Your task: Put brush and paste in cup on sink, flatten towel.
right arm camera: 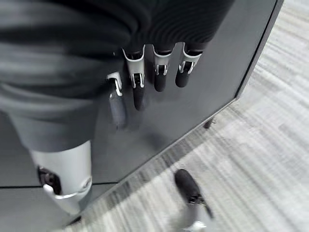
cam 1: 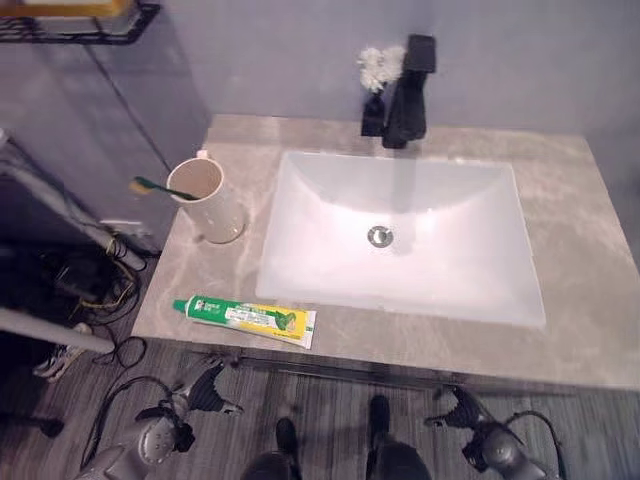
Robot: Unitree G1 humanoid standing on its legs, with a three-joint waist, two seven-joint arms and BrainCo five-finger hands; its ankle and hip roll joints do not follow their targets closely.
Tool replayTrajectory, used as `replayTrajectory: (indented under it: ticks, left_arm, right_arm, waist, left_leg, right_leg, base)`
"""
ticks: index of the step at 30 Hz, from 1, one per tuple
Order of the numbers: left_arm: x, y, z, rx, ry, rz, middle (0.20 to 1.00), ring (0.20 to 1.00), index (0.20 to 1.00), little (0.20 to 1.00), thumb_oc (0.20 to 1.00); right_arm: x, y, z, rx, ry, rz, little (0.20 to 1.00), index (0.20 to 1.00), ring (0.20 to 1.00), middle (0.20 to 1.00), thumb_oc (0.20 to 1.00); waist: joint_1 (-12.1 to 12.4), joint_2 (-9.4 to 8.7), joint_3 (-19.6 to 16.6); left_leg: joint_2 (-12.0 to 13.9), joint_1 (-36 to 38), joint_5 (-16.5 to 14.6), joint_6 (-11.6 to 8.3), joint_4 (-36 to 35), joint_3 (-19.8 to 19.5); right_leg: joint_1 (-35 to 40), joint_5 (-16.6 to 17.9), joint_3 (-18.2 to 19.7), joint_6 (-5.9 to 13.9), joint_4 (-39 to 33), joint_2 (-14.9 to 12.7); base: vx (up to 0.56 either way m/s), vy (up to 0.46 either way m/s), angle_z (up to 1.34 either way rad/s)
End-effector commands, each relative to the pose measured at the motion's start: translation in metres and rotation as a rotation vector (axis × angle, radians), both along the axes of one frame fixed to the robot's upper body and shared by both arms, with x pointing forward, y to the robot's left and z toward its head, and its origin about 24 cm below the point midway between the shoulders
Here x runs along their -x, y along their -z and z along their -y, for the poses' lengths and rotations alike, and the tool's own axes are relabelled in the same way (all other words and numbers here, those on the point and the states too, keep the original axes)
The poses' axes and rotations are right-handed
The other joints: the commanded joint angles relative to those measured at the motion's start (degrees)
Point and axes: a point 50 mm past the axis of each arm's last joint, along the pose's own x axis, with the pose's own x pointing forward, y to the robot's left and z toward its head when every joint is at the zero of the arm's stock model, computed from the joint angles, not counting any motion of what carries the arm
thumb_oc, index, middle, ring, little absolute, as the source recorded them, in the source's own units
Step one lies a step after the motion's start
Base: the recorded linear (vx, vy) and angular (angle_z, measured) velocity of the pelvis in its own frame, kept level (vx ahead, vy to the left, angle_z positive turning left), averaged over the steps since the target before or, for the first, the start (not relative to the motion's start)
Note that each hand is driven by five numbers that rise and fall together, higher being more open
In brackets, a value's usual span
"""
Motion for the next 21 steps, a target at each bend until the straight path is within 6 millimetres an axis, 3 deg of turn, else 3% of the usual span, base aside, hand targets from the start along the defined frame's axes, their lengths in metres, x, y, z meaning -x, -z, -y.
replayTrajectory:
  ticks: [1,4,5,8,10,11,13,14,17,18,21]
  left_arm:
    - [-0.007,-0.021,0.001,-0.024,0.136,0.07,1.0,1.0,1.0,1.0,1.0]
    - [-0.008,-0.032,-0.001,-0.055,0.188,0.102,1.0,1.0,1.0,1.0,1.0]
    - [-0.007,-0.048,0.0,-0.082,0.264,0.142,1.0,1.0,1.0,1.0,1.0]
    - [-0.004,-0.062,-0.001,-0.11,0.31,0.178,1.0,1.0,1.0,1.0,1.0]
    - [-0.006,-0.092,-0.001,-0.145,0.374,0.28,1.0,1.0,1.0,1.0,1.0]
    - [-0.005,-0.094,-0.001,-0.147,0.373,0.28,1.0,1.0,1.0,1.0,1.0]
    - [-0.008,-0.126,0.001,-0.178,0.417,0.408,1.0,1.0,1.0,1.0,1.0]
    - [-0.007,-0.127,0.001,-0.179,0.415,0.408,1.0,1.0,1.0,1.0,1.0]
    - [-0.012,-0.154,-0.001,-0.232,0.44,0.516,1.0,1.0,1.0,1.0,1.0]
    - [-0.018,-0.172,-0.005,-0.307,0.457,0.59,1.0,1.0,1.0,1.0,1.0]
    - [-0.027,-0.199,-0.014,-0.358,0.401,0.727,1.0,1.0,1.0,1.0,1.0]
  right_arm:
    - [-0.05,-0.027,0.013,0.046,0.028,0.163,1.0,1.0,1.0,1.0,1.0]
    - [-0.05,-0.022,0.012,0.043,0.056,0.143,1.0,1.0,1.0,1.0,1.0]
    - [-0.045,-0.016,0.014,0.065,0.067,0.102,1.0,1.0,1.0,1.0,1.0]
    - [-0.039,-0.008,0.018,0.097,0.088,0.056,1.0,1.0,1.0,1.0,1.0]
    - [-0.029,-0.002,0.023,0.131,0.12,0.005,1.0,1.0,1.0,1.0,1.0]
    - [-0.029,-0.001,0.022,0.129,0.118,0.005,1.0,1.0,1.0,1.0,1.0]
    - [-0.023,0.001,0.025,0.129,0.143,-0.008,1.0,1.0,1.0,1.0,1.0]
    - [-0.023,0.001,0.024,0.128,0.141,-0.008,1.0,1.0,1.0,1.0,1.0]
    - [-0.015,0.004,0.027,0.118,0.146,-0.032,1.0,1.0,1.0,1.0,1.0]
    - [-0.015,0.002,0.026,0.102,0.135,-0.018,1.0,1.0,1.0,1.0,1.0]
    - [-0.018,0.0,0.017,0.058,0.103,-0.001,1.0,1.0,1.0,1.0,1.0]
  waist:
    - [2.23,1.6,-2.21]
    - [2.99,2.33,-2.09]
    - [4.08,3.37,-2.33]
    - [4.82,3.99,-2.47]
    - [6.08,5.0,-2.94]
    - [5.96,4.86,-2.94]
    - [6.55,5.51,-3.26]
    - [6.43,5.42,-3.26]
    - [6.31,5.84,-3.32]
    - [5.64,5.87,-3.16]
    - [4.68,5.61,-2.85]
  left_leg:
    - [-2.31,-3.23,1.01,-0.3,4.78,-0.15]
    - [-2.34,-3.61,1.55,-0.48,4.32,-1.74]
    - [-2.55,-3.56,1.86,-0.42,3.79,-2.68]
    - [-2.81,-3.37,2.21,-0.52,3.26,-3.73]
    - [-3.39,-3.16,2.68,-0.52,2.21,-5.02]
    - [-3.4,-3.13,2.71,-0.52,2.16,-5.11]
    - [-3.98,-3.03,3.22,-0.56,1.28,-6.03]
    - [-4.0,-3.0,3.27,-0.55,1.22,-6.08]
    - [-4.56,-3.41,3.67,-0.66,0.78,-6.94]
    - [-4.95,-3.64,3.55,-0.47,0.61,-6.72]
    - [-5.52,-4.22,3.3,-0.13,0.2,-5.4]
  right_leg:
    - [2.59,-3.72,0.52,3.68,4.73,-4.34]
    - [3.05,-4.25,-0.92,3.55,5.05,-4.45]
    - [3.88,-4.6,-2.08,3.61,5.02,-4.62]
    - [4.97,-4.68,-3.56,3.75,4.8,-4.98]
    - [6.15,-4.51,-5.29,4.1,4.2,-5.55]
    - [6.24,-4.48,-5.4,4.11,4.13,-5.54]
    - [6.93,-4.08,-6.66,4.55,3.63,-6.26]
    - [6.98,-4.06,-6.72,4.57,3.58,-6.27]
    - [7.1,-3.58,-7.88,4.92,3.17,-7.07]
    - [6.76,-3.02,-7.7,5.25,3.08,-7.52]
    - [5.1,-1.73,-6.26,5.78,2.67,-8.14]
  base:
    - [-0.02,-0.166,0.53]
    - [-0.02,-0.073,0.58]
    - [0.01,-0.052,0.35]
    - [0.01,-0.012,0.28]
    - [0.02,-0.006,0.31]
    - [0.02,0.008,0.49]
    - [0.02,0.027,0.45]
    - [0.01,0.022,0.31]
    - [0.0,0.045,0.2]
    - [0.0,0.09,0.18]
    - [0.0,0.097,0.04]
